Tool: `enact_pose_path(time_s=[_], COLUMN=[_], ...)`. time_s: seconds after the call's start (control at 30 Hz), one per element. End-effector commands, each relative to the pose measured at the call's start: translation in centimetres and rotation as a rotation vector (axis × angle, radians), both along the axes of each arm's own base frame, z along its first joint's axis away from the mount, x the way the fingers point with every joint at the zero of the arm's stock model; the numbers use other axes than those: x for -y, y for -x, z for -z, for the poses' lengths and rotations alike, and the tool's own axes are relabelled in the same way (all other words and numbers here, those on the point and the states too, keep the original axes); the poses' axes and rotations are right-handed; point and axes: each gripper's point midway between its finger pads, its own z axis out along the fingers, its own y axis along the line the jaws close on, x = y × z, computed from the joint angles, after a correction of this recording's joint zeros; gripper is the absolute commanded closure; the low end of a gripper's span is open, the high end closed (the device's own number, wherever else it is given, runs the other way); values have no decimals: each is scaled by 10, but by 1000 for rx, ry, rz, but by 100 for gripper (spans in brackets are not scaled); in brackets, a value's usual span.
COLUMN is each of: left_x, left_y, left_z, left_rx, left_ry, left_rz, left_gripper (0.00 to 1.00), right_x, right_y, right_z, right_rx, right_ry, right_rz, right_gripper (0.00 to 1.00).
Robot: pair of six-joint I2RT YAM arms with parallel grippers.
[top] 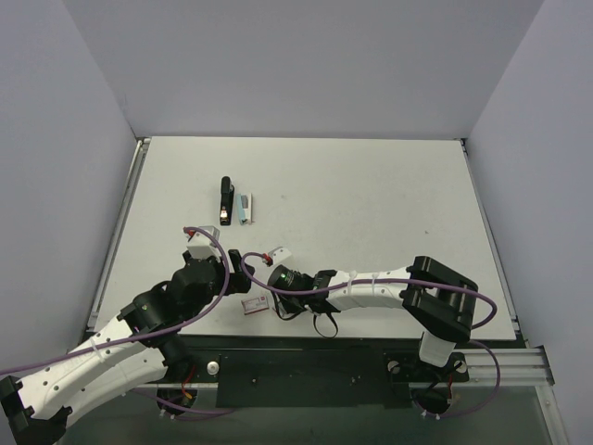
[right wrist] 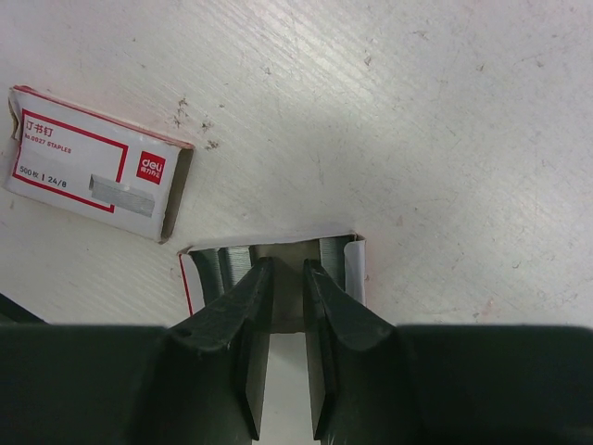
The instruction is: Unload the staples from the stapler
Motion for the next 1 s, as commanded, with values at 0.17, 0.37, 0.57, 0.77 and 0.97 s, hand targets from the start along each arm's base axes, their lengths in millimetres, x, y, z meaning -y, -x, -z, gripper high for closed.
enact_pose_path(time_s=[0.17, 0.37, 0.57, 0.77, 0.97], left_x=[9, 9, 9, 8, 8], left_y=[-5, -5, -4, -4, -4], left_z=[-28, -28, -28, -27, -28], left_rx=[55, 55, 54, 52, 55], left_ry=[70, 72, 71, 71, 72], left_rz=[8, 10, 11, 10, 10], left_gripper=[8, 8, 8, 7, 8], right_x=[2, -2, 0, -7, -15], right_y=[0, -3, -5, -5, -6], right_z=[-3, -15, -21, -28, -38], right_rx=[-3, 20, 30, 30, 33], right_ry=[9, -4, 3, -18, -42], right_rz=[6, 7, 17, 15, 9], right_gripper=[83, 82, 83, 88, 97])
